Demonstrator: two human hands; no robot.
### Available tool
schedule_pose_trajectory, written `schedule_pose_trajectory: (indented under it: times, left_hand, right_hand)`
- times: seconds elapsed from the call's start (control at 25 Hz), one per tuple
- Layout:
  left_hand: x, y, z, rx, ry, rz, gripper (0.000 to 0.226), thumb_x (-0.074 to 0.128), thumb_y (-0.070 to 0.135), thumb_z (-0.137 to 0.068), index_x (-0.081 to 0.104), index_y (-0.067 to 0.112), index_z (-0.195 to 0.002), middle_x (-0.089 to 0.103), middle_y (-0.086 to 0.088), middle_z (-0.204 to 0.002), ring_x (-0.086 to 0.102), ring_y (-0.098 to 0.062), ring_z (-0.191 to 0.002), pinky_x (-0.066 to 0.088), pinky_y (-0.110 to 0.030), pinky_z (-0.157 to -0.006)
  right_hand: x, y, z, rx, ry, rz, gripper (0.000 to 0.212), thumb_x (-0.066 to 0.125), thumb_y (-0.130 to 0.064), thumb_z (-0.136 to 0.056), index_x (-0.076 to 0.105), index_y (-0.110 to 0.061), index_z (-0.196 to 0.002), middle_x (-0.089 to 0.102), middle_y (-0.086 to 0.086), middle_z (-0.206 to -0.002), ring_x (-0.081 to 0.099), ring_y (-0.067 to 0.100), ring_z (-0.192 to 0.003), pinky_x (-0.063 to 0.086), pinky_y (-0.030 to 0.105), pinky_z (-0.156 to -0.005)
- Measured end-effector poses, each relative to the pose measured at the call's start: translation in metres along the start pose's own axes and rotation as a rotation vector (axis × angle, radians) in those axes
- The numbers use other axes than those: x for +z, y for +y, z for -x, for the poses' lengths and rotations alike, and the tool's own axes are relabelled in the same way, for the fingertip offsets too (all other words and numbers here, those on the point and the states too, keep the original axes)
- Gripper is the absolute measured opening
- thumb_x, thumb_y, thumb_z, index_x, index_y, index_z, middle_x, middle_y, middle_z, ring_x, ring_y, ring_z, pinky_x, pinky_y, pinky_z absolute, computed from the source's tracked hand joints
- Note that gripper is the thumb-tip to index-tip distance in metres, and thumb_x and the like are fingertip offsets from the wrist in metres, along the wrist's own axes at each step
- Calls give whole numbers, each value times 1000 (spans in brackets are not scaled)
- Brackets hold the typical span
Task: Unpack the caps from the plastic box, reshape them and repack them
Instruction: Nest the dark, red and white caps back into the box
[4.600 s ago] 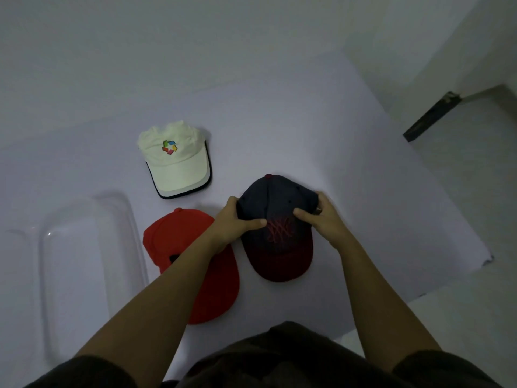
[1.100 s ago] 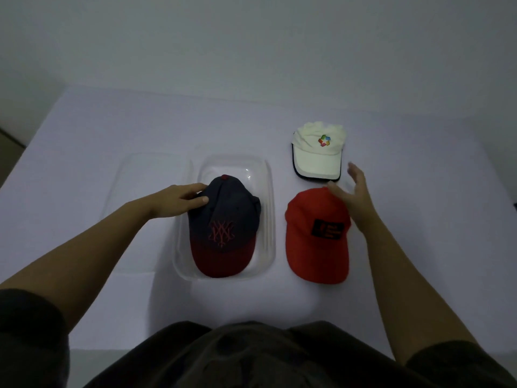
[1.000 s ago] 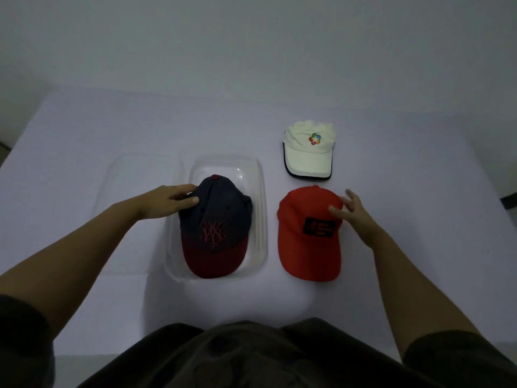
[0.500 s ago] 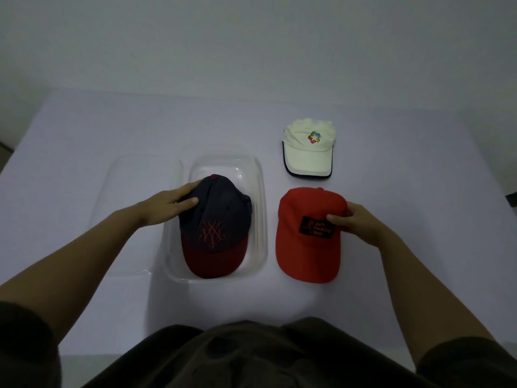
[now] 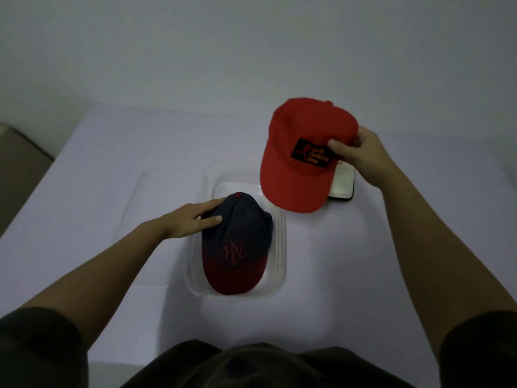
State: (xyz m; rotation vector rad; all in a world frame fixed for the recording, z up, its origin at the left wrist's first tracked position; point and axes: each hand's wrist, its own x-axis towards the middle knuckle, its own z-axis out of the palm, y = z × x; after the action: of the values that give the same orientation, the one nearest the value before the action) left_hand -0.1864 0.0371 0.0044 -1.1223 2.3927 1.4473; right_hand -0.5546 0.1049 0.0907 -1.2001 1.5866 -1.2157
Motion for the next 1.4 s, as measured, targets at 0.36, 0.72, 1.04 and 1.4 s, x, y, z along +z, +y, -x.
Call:
schedule_pose_trajectory:
  times: [0.36,0.72,1.04,1.4]
  left_hand:
    - [-2,-10,0,35,35,-106,53,41,49,-94,19,48,-142,46,8,-142,51,-15,-115,36,-23,-91]
    - [-5,-17,4,151,71,-224,54,36,64,-86,7,62,-133,53,3,-112,50,-5,-97,34,-9,-79]
    - [-4,-27,4,253,103,-282,55,26,74,-81,3,68,-131,39,8,-96,43,-1,-85,34,-11,-78]
    - [-3,-28,0,217,125,-293,52,23,71,-82,-4,72,-127,41,22,-97,43,9,-89,31,-5,-79]
  right_hand:
    - [111,19,-37,-61,-99,200,46,78,-29,-76,60,-17,-116,64,-2,-110,62,13,-101,51,25,-86]
    - [136,29,-33,-173,-37,218,41,75,-26,-79,60,-15,-115,61,8,-112,57,13,-98,46,17,-82]
    - [143,37,-33,-172,53,97,31,71,-28,-83,54,-36,-107,61,1,-112,60,16,-103,50,26,-88]
    - [142,55,-16,5,-274,237,44,62,-30,-90,52,-13,-129,58,-6,-116,57,6,-101,45,7,-83]
